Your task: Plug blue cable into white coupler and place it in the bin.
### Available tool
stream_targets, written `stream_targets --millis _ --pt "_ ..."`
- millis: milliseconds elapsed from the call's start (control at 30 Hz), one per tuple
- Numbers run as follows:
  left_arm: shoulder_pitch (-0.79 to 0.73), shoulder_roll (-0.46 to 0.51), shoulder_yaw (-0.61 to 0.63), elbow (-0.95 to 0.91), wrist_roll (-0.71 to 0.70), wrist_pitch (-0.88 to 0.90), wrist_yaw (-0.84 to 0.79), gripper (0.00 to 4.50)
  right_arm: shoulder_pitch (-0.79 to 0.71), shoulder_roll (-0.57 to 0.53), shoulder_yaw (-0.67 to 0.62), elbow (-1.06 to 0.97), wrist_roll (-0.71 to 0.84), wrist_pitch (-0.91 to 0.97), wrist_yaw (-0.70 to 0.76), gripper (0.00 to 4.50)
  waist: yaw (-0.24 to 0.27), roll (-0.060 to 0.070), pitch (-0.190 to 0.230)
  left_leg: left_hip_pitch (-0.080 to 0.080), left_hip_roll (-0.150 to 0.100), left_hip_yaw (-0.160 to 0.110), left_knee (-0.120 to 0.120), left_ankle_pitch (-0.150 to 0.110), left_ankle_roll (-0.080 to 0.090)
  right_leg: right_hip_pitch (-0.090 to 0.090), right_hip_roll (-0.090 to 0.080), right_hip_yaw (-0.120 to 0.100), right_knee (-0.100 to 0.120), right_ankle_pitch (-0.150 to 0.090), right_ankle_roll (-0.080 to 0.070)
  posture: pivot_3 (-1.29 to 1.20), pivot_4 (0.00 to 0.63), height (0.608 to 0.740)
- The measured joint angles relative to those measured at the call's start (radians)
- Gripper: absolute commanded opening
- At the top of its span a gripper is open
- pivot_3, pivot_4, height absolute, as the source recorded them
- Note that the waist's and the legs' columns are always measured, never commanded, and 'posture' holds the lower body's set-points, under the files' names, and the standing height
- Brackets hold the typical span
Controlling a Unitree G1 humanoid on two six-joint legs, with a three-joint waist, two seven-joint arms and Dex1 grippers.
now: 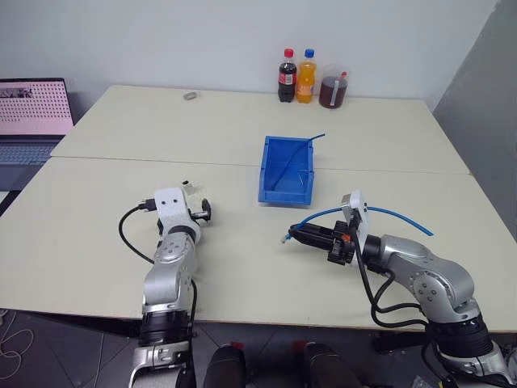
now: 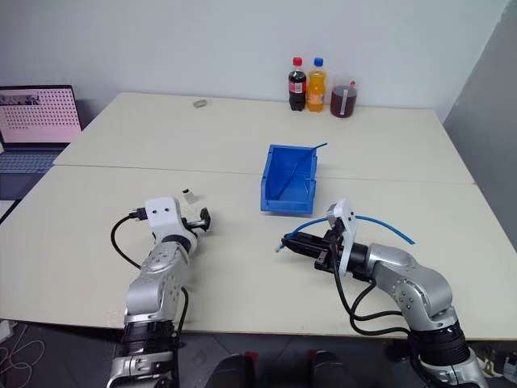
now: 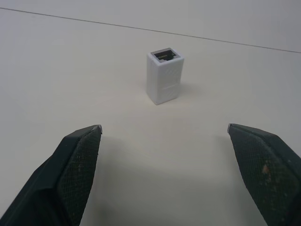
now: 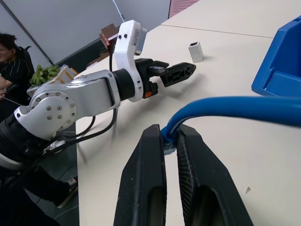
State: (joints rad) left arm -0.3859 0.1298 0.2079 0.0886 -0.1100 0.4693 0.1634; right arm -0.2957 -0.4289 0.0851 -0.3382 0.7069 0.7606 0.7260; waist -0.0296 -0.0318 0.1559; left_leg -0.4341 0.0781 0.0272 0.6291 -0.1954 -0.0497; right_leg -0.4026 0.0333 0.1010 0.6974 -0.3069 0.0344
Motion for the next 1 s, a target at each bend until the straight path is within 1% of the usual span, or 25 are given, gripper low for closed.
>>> stream_targets --millis 200,333,567,767,833,867,1000 --pt "-0.119 0.006 0.006 0.163 0.017 -0.038 0.021 4.5 0.0 0.0 -0.004 0.0 -0.006 0.0 -0.004 0.06 0.0 0.0 0.0 0.0 0.0 0.0 0.0 0.0 0.0 0.0 0.0 0.0 0.0 0.0 0.0 0.0 0.15 0.74" --pt "-0.155 0.007 0.009 0.235 0.019 -0.064 0.025 4.5 0.0 0.0 -0.006 0.0 -0.008 0.0 -0.005 0.06 -0.001 0.0 0.0 0.0 0.0 0.0 0.0 0.0 0.0 0.0 0.0 0.0 0.0 0.0 0.0 0.0 0.15 0.74" --pt "-0.211 0.007 0.047 0.322 0.017 -0.103 0.066 4.5 0.0 -0.001 -0.007 0.0 -0.01 0.0 -0.006 0.06 0.0 0.0 0.0 0.0 0.0 0.0 0.0 0.0 0.0 0.0 0.0 0.0 0.0 0.0 0.0 0.0 0.15 0.74" --pt "-0.236 0.007 0.065 0.371 0.016 -0.115 0.071 4.5 0.001 -0.001 -0.009 0.0 -0.01 0.0 -0.007 0.06 0.0 0.0 0.0 0.0 0.0 0.0 0.0 0.0 0.0 0.0 0.0 0.0 0.0 0.0 0.0 0.0 0.15 0.74" --pt "-0.251 0.008 0.068 0.397 0.016 -0.129 0.07 4.15 0.001 -0.001 -0.009 0.0 -0.01 0.0 -0.007 0.06 0.0 0.0 0.0 0.0 0.0 0.0 0.0 0.0 0.0 0.0 0.0 0.0 0.0 0.0 0.0 0.0 0.15 0.74" --pt "-0.254 0.008 0.068 0.399 0.015 -0.13 0.07 4.08 0.001 -0.001 -0.009 0.0 -0.01 0.0 -0.007 0.06 0.0 0.0 0.0 0.0 0.0 0.0 0.0 0.0 0.0 0.0 0.0 0.0 0.0 0.0 0.0 0.0 0.15 0.74" --pt "-0.269 0.012 0.074 0.424 0.015 -0.147 0.07 3.25 0.001 -0.001 -0.009 0.0 -0.01 0.0 -0.007 0.06 0.0 0.0 0.0 0.0 0.0 0.0 0.0 0.0 0.0 0.0 0.0 0.0 0.0 0.0 0.0 0.0 0.15 0.74"
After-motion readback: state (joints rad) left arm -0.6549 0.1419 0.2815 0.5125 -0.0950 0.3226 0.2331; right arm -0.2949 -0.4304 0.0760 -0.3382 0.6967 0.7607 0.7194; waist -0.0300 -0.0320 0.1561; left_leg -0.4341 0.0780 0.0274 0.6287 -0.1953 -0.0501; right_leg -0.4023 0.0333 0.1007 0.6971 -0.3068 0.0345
